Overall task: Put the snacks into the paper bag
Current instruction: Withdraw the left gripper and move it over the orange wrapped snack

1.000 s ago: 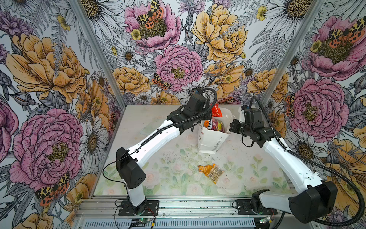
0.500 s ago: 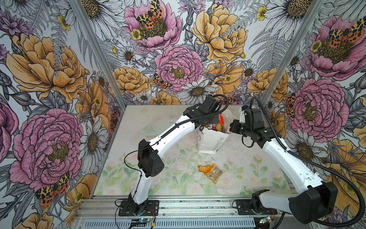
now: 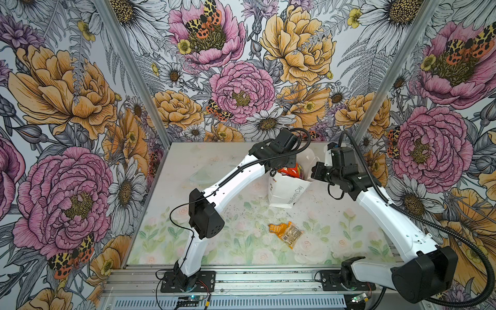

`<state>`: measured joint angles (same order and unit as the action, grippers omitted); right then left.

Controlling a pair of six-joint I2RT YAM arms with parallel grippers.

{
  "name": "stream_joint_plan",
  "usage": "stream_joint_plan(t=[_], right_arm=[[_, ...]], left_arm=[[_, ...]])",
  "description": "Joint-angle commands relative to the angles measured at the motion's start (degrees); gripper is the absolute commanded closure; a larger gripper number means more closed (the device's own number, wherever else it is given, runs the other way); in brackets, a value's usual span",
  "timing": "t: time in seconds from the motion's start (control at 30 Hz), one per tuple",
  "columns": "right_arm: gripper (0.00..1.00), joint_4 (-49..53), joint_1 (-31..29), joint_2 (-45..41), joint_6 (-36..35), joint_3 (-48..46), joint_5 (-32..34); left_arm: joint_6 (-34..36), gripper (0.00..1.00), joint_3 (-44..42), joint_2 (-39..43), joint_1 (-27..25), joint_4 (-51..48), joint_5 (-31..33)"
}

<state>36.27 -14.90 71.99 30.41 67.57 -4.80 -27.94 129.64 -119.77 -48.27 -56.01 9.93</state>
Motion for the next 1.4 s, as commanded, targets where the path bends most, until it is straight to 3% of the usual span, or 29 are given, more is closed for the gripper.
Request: stream_joint_plan(t=[0.0, 0.17, 0.37, 0.6, 0.73, 0.83, 0.93, 1.07, 1.37], right_arm=[[1.0, 0.65, 0.33, -1.68, -0.09, -0.69, -0.83], [1.0, 0.73, 0.36, -1.76, -0.15, -0.69, -0.83], [1.0, 0.71, 0.42, -1.81, -0.51, -0.91, -0.48], [1.0, 0.73, 0.44, -1.5, -0.62, -0.88, -0.5], [1.0, 0.77, 0.53, -1.27, -0.81, -0.64, -0.56], [1.0, 0.74, 0.58, -1.2, -0.86, -0.43, -0.56], [1.0, 0.73, 0.73, -0.64, -0.81, -0.08, -0.52], [1.0, 0.69, 0.72, -0.06, -0.7, 0.54, -0.67], [1.0, 0.72, 0.74, 0.33, -0.59, 0.3, -0.49]], left_arm=[[0.98, 0.54, 0.73, 3.12, -0.51, -0.42, 1.6], [3.17, 0.49, -0.6, 5.47, -0.6, -0.4, 1.58], [12.25, 0.42, -5.6, 12.95, -1.03, -0.26, 8.94], [13.88, 0.37, -24.13, 27.35, -1.05, 6.79, 10.94], [13.0, 0.34, -38.02, 36.66, -1.03, 14.04, 10.83], [11.82, 0.26, -47.26, 42.72, -0.76, 17.36, 13.0], [9.68, 0.21, -55.46, 47.25, 0.87, 20.05, 10.58], [5.56, 0.22, -63.38, 49.52, 3.35, 21.19, 4.56], [-3.2, 0.19, -76.9, 49.92, 0.11, 26.8, -0.27]])
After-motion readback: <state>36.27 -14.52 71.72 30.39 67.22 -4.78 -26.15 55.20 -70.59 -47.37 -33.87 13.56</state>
